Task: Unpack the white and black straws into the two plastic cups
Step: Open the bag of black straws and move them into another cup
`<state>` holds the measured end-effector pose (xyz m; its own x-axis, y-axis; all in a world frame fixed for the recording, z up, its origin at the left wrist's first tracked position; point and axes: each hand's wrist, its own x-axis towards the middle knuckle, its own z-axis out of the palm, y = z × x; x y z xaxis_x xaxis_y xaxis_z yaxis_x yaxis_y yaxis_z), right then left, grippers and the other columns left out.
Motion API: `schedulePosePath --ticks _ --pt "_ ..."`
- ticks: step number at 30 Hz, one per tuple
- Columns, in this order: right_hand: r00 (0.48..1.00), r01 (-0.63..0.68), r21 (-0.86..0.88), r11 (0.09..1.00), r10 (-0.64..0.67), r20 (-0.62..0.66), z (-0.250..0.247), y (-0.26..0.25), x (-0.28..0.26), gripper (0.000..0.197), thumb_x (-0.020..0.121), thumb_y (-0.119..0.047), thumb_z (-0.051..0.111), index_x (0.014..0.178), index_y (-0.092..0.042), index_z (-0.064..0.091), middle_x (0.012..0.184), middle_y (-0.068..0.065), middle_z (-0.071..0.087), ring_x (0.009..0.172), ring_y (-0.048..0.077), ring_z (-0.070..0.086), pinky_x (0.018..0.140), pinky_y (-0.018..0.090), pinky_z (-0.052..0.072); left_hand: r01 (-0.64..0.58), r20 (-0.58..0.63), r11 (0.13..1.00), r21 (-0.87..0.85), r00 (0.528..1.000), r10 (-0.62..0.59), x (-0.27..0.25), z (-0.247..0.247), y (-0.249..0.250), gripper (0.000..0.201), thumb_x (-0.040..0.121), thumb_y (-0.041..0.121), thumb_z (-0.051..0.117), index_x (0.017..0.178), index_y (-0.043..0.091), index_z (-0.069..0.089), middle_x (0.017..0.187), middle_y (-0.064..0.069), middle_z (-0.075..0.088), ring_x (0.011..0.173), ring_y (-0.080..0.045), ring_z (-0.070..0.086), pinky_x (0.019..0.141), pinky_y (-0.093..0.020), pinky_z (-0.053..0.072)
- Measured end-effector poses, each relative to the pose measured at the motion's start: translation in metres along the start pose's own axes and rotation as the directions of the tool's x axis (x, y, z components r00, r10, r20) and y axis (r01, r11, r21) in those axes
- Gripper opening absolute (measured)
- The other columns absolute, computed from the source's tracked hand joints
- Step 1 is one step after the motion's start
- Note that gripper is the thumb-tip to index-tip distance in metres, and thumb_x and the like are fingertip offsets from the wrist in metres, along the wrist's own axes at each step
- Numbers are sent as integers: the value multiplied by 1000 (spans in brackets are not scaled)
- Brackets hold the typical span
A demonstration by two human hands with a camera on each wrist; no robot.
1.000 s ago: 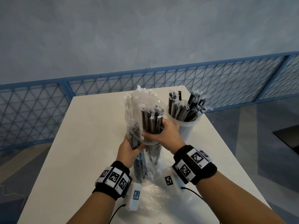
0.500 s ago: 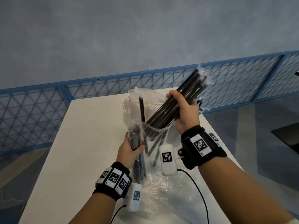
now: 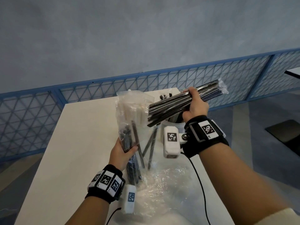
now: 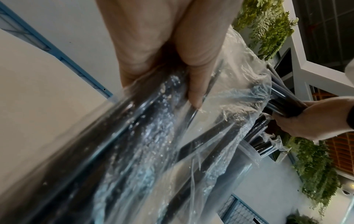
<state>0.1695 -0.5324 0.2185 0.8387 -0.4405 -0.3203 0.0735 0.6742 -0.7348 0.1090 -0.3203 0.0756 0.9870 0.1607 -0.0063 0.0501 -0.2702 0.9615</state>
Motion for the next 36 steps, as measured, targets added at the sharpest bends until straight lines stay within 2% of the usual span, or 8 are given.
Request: schedulePosePath --ticks 4,6,9,11,18,24,33,36 --pt "997 34 48 998 -31 -70 -2 -11 6 20 72 -3 71 81 -6 53 76 12 65 53 23 63 58 43 59 14 -19 1000 -14 1000 -14 2 -2 -2 40 79 10 71 115 13 53 101 -2 64 95 -20 59 83 -27 42" --pt "992 91 45 995 -87 -93 -3 -15 7 24 73 -2 69 94 0 56 89 18 66 65 28 66 57 44 59 19 -21 1000 -14 1000 -19 2 -2 -3 41 78 11 72 114 11 54 101 -3 65 95 -20 60 83 -28 43" --pt "962 243 56 968 -234 -140 -2 -23 12 38 78 -6 67 113 -2 54 108 20 66 85 30 67 72 47 59 28 -28 999 -20 999 -29 2 -3 -5 40 78 11 73 114 10 56 100 -3 67 94 -20 61 84 -29 45" --pt "924 363 37 931 -355 -138 1 -27 14 33 79 -6 67 109 -11 55 98 11 69 84 24 67 81 44 58 36 -38 999 -24 999 -37 3 -5 -6 38 77 11 73 112 10 58 98 -2 68 94 -20 63 85 -30 47" --pt "847 531 -115 839 -525 79 10 -7 16 59 81 -12 69 133 -6 43 122 14 62 110 23 62 99 39 50 34 -12 998 -46 999 -35 2 -2 0 42 77 12 74 115 10 56 102 -2 68 96 -18 63 84 -29 47" --pt "855 515 -412 752 -419 305 2 32 26 48 82 -17 68 125 -11 50 115 1 62 109 17 60 100 38 48 11 8 1000 -9 1000 -11 1 -1 4 44 77 14 73 117 12 54 102 0 67 95 -16 62 86 -30 47" --pt "921 389 -685 616 -252 296 -17 61 52 41 78 -16 72 115 -6 60 114 12 67 107 25 62 98 38 47 -16 23 1000 22 1000 15 1 -2 2 38 79 12 72 112 15 54 93 14 64 87 -1 60 75 -16 45" --pt "921 388 -730 562 -213 325 -24 64 56 43 77 -14 73 116 -3 60 117 15 65 110 27 61 99 34 46 -14 23 999 30 1000 14 1 -1 2 40 79 13 72 114 16 53 97 8 65 91 -9 61 79 -20 46"
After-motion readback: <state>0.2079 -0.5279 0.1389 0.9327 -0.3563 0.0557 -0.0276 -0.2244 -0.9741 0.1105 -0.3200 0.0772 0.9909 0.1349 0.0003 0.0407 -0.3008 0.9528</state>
